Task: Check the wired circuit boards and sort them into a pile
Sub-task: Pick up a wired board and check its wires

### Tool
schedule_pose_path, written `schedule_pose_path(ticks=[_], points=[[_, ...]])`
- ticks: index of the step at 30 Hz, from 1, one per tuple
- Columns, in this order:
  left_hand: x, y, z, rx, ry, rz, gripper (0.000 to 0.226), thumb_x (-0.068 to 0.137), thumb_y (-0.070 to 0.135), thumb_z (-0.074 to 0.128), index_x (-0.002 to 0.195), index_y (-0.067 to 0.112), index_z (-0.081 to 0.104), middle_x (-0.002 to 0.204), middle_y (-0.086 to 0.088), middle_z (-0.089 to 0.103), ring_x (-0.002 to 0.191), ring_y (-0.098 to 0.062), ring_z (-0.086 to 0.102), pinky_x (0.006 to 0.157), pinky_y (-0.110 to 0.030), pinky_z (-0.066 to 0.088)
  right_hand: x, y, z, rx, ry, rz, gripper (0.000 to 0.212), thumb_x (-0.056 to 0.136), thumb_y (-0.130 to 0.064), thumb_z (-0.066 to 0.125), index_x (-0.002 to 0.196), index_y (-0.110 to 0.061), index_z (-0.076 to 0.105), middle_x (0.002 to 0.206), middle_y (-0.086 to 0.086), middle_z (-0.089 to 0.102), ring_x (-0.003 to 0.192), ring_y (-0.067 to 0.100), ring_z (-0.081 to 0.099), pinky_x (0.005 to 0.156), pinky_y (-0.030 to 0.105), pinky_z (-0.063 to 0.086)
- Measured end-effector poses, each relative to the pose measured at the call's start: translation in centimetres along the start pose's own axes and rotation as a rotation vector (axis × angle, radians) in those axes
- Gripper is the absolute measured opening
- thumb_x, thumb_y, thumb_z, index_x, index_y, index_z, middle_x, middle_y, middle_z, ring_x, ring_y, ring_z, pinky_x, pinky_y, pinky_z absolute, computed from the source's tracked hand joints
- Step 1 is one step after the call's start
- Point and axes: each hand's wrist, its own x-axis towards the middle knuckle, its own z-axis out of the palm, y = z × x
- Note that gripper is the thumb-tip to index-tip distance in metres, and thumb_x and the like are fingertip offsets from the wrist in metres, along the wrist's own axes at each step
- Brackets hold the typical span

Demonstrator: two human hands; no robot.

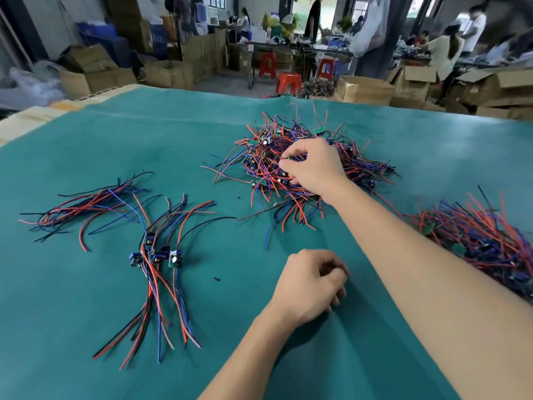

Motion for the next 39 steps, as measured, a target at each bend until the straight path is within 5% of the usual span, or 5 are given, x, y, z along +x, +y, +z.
schedule_pose_path(ticks=[9,14,21,29,39], points=[[-0.1,0.5,0.1,-0.167,0.031,0.002,0.022,0.085,0.008,0.051,0.101,0.015,0.064,0.067,-0.007,0.069,0.048,-0.02,0.057,0.043,-0.026,0.048,-9.7,3.5,-7.0,0.871,0.251,0.201,0.01,0.101,-0.011,0.061,0.094,-0.012,0.068,0.083,0.007,0.069,0.062,0.015,0.069,0.052,0.02,0.051],[0.3,0.6,-0.1,-0.373,0.103,0.007,0.018,0.103,0.013,0.048,0.119,0.02,0.052,0.08,-0.016,0.07,0.055,-0.023,0.059,0.043,-0.028,0.048,-15.2,5.9,-6.9,1.2,0.092,0.44,0.01,0.086,-0.019,0.067,0.094,-0.015,0.069,0.092,0.014,0.076,0.05,0.011,0.06,0.045,0.019,0.045],[0.0,1.6,-0.6,-0.581,0.073,-0.037,0.032,0.085,0.044,0.061,0.089,0.015,0.071,0.075,-0.011,0.068,0.057,-0.019,0.063,0.046,-0.023,0.049,-15.9,6.4,-4.4,1.138,-0.124,0.464,0.006,0.083,-0.014,0.066,0.088,-0.013,0.071,0.085,0.01,0.065,0.046,0.012,0.051,0.041,0.021,0.034],[-0.3,1.0,-0.6,-0.559,-0.02,-0.018,0.009,0.091,0.005,0.067,0.094,-0.003,0.07,0.079,-0.014,0.071,0.065,-0.014,0.065,0.059,-0.02,0.051,-15.8,6.9,-3.7,0.89,0.016,0.372,0.012,0.1,-0.007,0.059,0.093,-0.008,0.069,0.066,0.001,0.06,0.049,0.011,0.046,0.042,0.021,0.035],[-0.6,1.2,-0.5,-0.517,-0.021,-0.024,0.008,0.09,0.007,0.07,0.087,-0.001,0.073,0.077,-0.009,0.071,0.057,-0.012,0.057,0.055,-0.02,0.05,-16.1,7.0,-3.6,0.71,0.073,0.219,0.007,0.082,-0.01,0.08,0.081,-0.016,0.078,0.074,0.007,0.074,0.062,0.017,0.064,0.056,0.024,0.05]])
